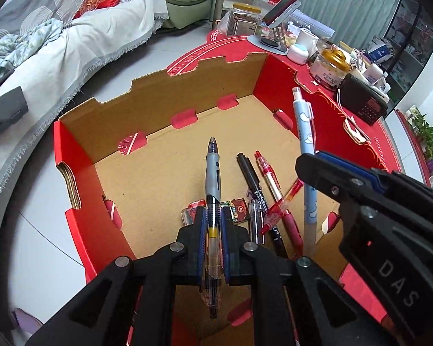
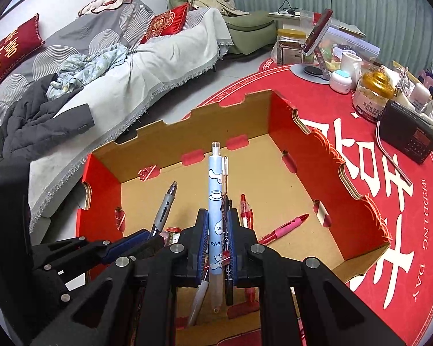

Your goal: Organize rigid objects

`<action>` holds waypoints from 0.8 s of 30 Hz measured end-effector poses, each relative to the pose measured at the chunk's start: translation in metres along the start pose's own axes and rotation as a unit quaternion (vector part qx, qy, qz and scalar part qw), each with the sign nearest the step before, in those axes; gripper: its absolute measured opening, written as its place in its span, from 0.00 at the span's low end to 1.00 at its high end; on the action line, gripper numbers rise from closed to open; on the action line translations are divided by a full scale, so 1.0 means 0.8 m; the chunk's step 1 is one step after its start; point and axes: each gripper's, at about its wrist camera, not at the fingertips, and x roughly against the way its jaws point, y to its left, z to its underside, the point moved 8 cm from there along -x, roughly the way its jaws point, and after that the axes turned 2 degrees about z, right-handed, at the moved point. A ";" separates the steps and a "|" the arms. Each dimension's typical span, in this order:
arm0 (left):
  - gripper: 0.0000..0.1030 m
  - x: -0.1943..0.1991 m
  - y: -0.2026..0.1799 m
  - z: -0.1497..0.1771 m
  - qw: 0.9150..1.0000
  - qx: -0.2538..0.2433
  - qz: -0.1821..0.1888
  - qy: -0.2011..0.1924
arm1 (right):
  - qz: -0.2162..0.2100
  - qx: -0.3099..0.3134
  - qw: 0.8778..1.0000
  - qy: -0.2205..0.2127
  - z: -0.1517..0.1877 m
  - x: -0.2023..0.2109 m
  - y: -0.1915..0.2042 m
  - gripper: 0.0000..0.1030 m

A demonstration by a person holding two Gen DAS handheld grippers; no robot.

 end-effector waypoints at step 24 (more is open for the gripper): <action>0.42 0.066 -0.047 0.030 0.996 -0.061 0.038 -0.044 | 0.033 -0.069 0.996 -0.047 0.065 0.101 -0.069 0.16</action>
